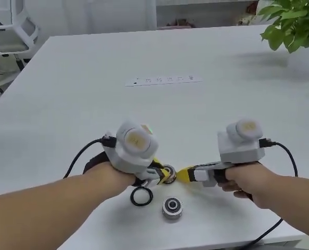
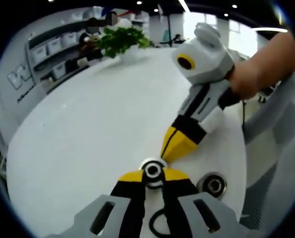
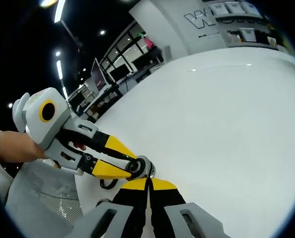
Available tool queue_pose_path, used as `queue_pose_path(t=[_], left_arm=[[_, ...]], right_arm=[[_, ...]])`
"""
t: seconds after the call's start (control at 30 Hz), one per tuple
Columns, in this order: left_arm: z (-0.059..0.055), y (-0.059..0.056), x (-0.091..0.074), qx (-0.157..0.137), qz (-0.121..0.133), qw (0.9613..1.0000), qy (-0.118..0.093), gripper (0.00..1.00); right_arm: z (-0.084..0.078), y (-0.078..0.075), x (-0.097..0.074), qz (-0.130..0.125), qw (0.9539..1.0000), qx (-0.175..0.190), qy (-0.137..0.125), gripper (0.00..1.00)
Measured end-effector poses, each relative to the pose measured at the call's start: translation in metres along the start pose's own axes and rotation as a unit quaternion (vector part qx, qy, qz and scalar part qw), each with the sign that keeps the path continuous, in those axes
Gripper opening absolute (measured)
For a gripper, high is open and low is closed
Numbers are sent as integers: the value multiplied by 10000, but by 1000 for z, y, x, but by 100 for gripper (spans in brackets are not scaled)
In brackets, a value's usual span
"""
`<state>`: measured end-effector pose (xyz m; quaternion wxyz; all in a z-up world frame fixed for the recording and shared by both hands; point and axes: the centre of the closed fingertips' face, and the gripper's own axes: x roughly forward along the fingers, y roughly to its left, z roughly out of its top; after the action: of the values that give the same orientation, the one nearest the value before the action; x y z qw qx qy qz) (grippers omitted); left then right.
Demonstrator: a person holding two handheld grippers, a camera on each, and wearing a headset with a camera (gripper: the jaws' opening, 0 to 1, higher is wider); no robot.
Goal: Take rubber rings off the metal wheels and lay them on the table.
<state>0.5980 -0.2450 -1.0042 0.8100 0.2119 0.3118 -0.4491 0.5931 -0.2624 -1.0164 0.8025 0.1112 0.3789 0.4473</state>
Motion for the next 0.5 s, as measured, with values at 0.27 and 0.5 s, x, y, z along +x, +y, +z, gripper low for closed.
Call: queue_pose_path(t=[0.27, 0.5], left_arm=[[0, 0, 0, -39, 50, 10000, -24, 13], [0, 0, 0, -68, 82, 9999, -7, 13]], right_arm=[[11, 4, -2, 44, 9995, 195, -242, 0], [12, 3, -2, 28, 9992, 252, -307, 0]])
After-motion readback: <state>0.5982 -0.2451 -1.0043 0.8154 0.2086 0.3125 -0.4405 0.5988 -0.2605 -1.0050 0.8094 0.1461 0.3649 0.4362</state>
